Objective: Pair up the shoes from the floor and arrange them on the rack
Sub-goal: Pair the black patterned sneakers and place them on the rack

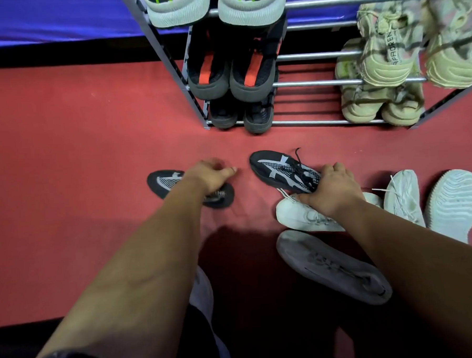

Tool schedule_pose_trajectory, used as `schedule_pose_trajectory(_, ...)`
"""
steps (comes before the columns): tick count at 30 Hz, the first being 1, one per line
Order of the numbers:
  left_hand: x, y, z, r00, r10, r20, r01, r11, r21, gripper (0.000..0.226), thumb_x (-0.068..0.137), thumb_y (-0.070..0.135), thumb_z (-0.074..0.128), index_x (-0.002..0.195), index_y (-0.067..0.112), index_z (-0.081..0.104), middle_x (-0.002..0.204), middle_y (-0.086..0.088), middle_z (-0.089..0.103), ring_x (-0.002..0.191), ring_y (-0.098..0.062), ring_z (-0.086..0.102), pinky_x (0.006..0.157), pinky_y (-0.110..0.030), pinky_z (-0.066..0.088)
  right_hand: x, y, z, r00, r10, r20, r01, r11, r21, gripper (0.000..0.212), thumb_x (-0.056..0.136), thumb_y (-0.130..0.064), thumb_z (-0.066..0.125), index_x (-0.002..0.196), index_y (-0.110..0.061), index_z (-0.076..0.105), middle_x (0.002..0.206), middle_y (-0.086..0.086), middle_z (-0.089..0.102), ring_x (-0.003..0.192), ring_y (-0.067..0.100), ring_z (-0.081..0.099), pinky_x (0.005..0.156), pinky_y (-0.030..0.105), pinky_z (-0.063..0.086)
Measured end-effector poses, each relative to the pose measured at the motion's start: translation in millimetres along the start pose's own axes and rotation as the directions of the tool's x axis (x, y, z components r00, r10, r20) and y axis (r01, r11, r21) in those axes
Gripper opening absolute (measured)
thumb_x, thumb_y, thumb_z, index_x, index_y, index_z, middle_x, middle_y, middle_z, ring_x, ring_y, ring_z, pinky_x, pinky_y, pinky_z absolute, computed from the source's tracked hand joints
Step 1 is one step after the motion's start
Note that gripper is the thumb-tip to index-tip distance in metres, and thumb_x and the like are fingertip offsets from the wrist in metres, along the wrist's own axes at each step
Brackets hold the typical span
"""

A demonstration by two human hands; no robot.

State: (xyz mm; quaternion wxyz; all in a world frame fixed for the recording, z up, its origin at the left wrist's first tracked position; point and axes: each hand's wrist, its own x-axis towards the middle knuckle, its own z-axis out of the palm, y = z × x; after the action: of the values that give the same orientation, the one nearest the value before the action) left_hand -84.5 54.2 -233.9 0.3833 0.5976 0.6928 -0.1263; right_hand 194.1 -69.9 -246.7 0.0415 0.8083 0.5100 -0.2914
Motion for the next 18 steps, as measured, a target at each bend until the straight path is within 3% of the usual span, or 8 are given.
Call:
schedule_pose_trajectory(2,-12.0,10.9,15.2,0.997,0.003,0.081,-0.016,0.986,0.165,0.075,0.088,0.081,0.052,0.146,0.034,0.060,0.150,0.001,0.060,0.139,-0.028,0.055,0.118,-0.034,0.038,1.4,-0.9,-0.9,1.000,-0.010,0.003,0.010,1.000,-0.016,0.107,0.068,-0.080,0.074,0.142,-0.007,0.049,0.134,0.013,0.050,0.127,0.035,0.049,0.111,0.045,0.044)
schedule_pose_trajectory(4,-19.5,14.3,30.1,0.983,-0.011,0.185,-0.038,0.965,0.259,0.071,0.091,0.078,0.048,0.133,0.026,0.072,0.124,-0.002,0.077,0.117,-0.023,0.071,0.113,-0.034,0.046,2.8,-0.6,0.2,0.999,-0.018,0.028,0.018,1.000,-0.018,0.108,0.069,-0.079,0.075,0.143,-0.006,0.047,0.135,0.014,0.049,0.129,0.035,0.048,0.113,0.045,0.043)
schedule_pose_trajectory(6,-27.0,16.1,43.5,0.920,-0.060,0.387,-0.035,0.972,0.234,0.061,0.096,0.065,0.053,0.115,0.012,0.076,0.089,0.000,0.083,0.084,-0.015,0.080,0.103,-0.037,0.055,2.8,-0.8,2.0,0.997,-0.023,0.078,0.025,1.000,-0.019,0.111,0.070,-0.078,0.076,0.145,-0.003,0.042,0.138,0.017,0.047,0.132,0.035,0.047,0.114,0.046,0.043)
schedule_pose_trajectory(8,-31.0,16.3,49.2,0.874,-0.100,0.476,0.045,0.991,0.125,0.051,0.102,0.050,0.054,0.116,0.004,0.070,0.083,-0.002,0.082,0.078,-0.019,0.081,0.089,-0.033,0.057,2.3,-1.3,2.7,0.992,-0.032,0.121,0.034,0.999,-0.020,0.112,0.073,-0.075,0.078,0.147,-0.002,0.038,0.141,0.018,0.045,0.134,0.036,0.046,0.114,0.047,0.043)
schedule_pose_trajectory(10,-31.8,14.2,45.9,0.892,-0.170,0.418,0.166,0.985,0.046,0.043,0.103,0.042,0.054,0.110,0.002,0.065,0.082,-0.010,0.080,0.082,-0.030,0.081,0.071,-0.031,0.059,0.7,-0.5,1.9,0.987,-0.052,0.149,0.055,0.998,-0.017,0.107,0.076,-0.067,0.080,0.150,-0.003,0.036,0.144,0.018,0.044,0.136,0.036,0.045,0.114,0.045,0.041)
schedule_pose_trajectory(12,-31.9,9.3,39.5,0.927,-0.258,0.272,0.243,0.966,0.088,0.049,0.094,0.052,0.066,0.111,0.006,0.064,0.092,-0.013,0.077,0.084,-0.034,0.079,0.071,-0.035,0.062,-2.5,2.0,1.2,0.981,-0.079,0.174,0.084,0.996,-0.020,0.099,0.078,-0.056,0.081,0.150,-0.007,0.035,0.146,0.017,0.045,0.136,0.036,0.045,0.114,0.044,0.040)
schedule_pose_trajectory(15,-37.7,-2.8,46.2,0.934,-0.331,0.133,0.280,0.912,0.299,0.098,0.068,0.083,0.071,0.139,0.017,0.062,0.131,-0.008,0.069,0.116,-0.031,0.070,0.101,-0.045,0.056,-7.1,8.4,2.2,0.979,-0.114,0.172,0.117,0.993,-0.010,0.093,0.078,-0.047,0.081,0.151,-0.011,0.034,0.146,0.015,0.049,0.134,0.037,0.049,0.112,0.043,0.042)
schedule_pose_trajectory(18,-50.4,-7.4,79.1,0.931,-0.362,0.052,0.357,0.930,0.087,0.113,0.068,0.073,0.083,0.154,0.013,0.042,0.149,-0.012,0.053,0.135,-0.031,0.056,0.108,-0.039,0.048,-10.4,12.3,2.2,0.979,-0.124,0.160,0.123,0.992,0.015,0.091,0.076,-0.049,0.083,0.147,-0.013,0.039,0.141,0.014,0.055,0.129,0.036,0.054,0.107,0.041,0.046)
